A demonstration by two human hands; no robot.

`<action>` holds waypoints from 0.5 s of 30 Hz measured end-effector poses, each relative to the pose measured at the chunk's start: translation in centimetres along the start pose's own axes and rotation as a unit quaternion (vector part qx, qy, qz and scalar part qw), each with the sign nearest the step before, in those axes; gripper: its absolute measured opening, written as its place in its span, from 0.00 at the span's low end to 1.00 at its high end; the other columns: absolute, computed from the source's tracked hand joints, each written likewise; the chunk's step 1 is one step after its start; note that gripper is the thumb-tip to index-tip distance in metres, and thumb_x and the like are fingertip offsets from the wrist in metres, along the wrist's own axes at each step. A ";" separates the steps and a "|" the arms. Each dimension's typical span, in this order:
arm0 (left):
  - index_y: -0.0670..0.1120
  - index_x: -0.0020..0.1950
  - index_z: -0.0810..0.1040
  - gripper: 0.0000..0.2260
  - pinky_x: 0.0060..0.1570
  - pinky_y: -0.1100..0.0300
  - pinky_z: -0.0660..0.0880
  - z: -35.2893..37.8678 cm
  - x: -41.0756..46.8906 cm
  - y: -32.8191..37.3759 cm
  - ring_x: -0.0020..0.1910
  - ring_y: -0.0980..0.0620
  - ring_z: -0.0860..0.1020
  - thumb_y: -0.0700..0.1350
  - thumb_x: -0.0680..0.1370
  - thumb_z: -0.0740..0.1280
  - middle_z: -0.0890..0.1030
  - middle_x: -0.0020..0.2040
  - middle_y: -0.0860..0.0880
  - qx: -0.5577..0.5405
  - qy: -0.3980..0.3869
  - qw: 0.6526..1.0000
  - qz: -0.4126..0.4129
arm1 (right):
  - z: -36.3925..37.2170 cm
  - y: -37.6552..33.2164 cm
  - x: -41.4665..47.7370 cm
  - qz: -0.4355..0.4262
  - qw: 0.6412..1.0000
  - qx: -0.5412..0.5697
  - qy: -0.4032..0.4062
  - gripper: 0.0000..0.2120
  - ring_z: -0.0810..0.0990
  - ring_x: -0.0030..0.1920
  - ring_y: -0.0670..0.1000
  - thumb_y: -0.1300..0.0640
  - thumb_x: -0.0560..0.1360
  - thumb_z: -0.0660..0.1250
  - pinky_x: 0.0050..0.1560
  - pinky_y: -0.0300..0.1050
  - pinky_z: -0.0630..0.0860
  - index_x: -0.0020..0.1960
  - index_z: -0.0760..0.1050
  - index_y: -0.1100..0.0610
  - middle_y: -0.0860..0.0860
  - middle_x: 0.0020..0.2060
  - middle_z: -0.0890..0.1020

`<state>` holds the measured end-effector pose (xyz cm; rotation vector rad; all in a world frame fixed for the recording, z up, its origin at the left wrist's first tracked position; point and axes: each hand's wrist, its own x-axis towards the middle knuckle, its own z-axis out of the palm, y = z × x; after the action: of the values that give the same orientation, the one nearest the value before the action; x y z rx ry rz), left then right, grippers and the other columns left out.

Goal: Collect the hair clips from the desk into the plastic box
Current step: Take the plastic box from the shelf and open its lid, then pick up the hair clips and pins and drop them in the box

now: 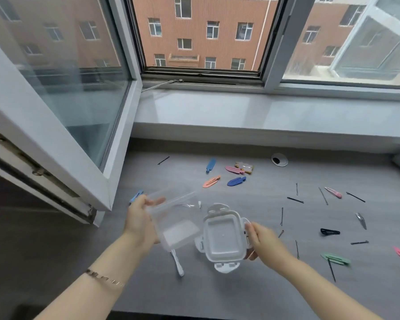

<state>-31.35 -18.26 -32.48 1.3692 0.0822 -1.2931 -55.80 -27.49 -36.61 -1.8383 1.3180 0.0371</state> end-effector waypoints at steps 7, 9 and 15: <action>0.43 0.41 0.70 0.05 0.43 0.54 0.69 -0.2 -0.9 -1.5 0.40 0.44 0.73 0.36 0.71 0.56 0.76 0.41 0.45 0.010 0.015 1.000 -0.015 | 1.7 1.0 1.2 -0.017 0.975 -0.217 -0.052 0.21 0.78 0.44 0.59 0.54 0.80 0.53 0.36 0.47 0.70 0.28 0.59 0.49 0.56 0.39 0.79; 0.43 0.35 0.69 0.05 0.39 0.57 0.68 0.3 -1.2 -1.8 0.36 0.46 0.73 0.38 0.71 0.59 0.80 0.32 0.48 0.033 0.031 0.999 -0.021 | 1.1 1.2 2.3 -0.058 0.965 -0.254 0.006 0.16 0.75 0.44 0.56 0.57 0.78 0.57 0.36 0.45 0.66 0.32 0.68 0.50 0.54 0.39 0.77; 0.40 0.70 0.67 0.51 0.69 0.47 0.68 0.4 -1.2 -3.0 0.63 0.43 0.78 0.48 0.48 0.78 0.79 0.63 0.42 0.094 0.028 0.995 -0.017 | 0.7 0.6 7.0 -0.178 0.908 -0.374 -0.060 0.18 0.80 0.53 0.57 0.59 0.63 0.76 0.47 0.46 0.76 0.51 0.78 0.57 0.53 0.50 0.82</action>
<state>-34.11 -16.89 -33.49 1.5712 0.0239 -1.3168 -52.89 -32.45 -40.74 -2.6480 0.9127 0.5161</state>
